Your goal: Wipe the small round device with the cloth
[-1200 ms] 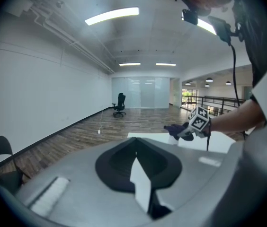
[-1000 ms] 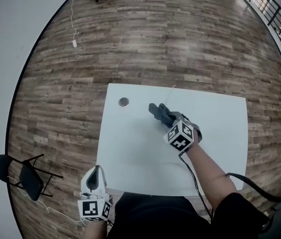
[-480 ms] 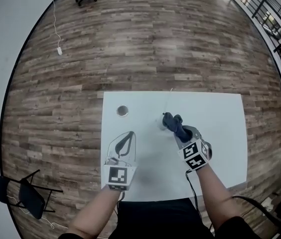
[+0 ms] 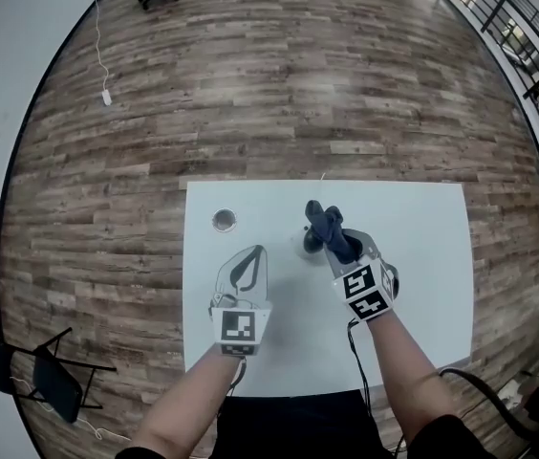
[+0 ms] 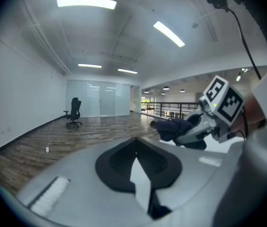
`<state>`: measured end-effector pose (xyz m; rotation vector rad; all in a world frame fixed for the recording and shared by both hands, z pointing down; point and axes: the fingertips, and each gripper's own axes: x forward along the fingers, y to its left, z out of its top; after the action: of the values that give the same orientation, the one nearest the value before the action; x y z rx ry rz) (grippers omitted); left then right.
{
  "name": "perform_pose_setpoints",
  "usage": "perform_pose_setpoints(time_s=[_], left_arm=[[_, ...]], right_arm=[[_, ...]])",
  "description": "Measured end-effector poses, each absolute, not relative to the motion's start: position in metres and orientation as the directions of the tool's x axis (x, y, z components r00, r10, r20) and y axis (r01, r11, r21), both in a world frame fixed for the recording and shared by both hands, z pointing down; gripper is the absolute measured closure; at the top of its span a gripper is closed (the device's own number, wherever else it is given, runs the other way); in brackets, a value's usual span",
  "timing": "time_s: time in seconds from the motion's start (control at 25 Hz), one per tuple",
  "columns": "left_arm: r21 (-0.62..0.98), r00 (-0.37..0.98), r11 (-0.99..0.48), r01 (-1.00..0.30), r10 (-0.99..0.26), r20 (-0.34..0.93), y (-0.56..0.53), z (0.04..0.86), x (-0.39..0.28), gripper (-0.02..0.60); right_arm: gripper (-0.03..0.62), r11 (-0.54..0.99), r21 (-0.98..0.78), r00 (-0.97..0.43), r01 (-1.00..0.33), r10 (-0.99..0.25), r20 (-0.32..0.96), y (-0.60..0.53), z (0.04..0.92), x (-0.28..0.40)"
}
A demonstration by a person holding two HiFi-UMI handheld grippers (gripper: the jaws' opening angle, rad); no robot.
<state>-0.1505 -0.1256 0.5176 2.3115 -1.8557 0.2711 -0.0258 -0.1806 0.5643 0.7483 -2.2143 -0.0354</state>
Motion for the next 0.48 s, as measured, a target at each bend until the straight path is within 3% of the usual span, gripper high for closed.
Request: perform_pose_setpoints(time_s=[0.48], left_arm=[[0.011, 0.197, -0.204, -0.979, -0.923, 0.33, -0.109, 0.542, -0.152, 0.574]], right_arm=[[0.503, 0.897, 0.275, -0.535, -0.346, -0.429, 0.728, -0.174, 0.577, -0.049]])
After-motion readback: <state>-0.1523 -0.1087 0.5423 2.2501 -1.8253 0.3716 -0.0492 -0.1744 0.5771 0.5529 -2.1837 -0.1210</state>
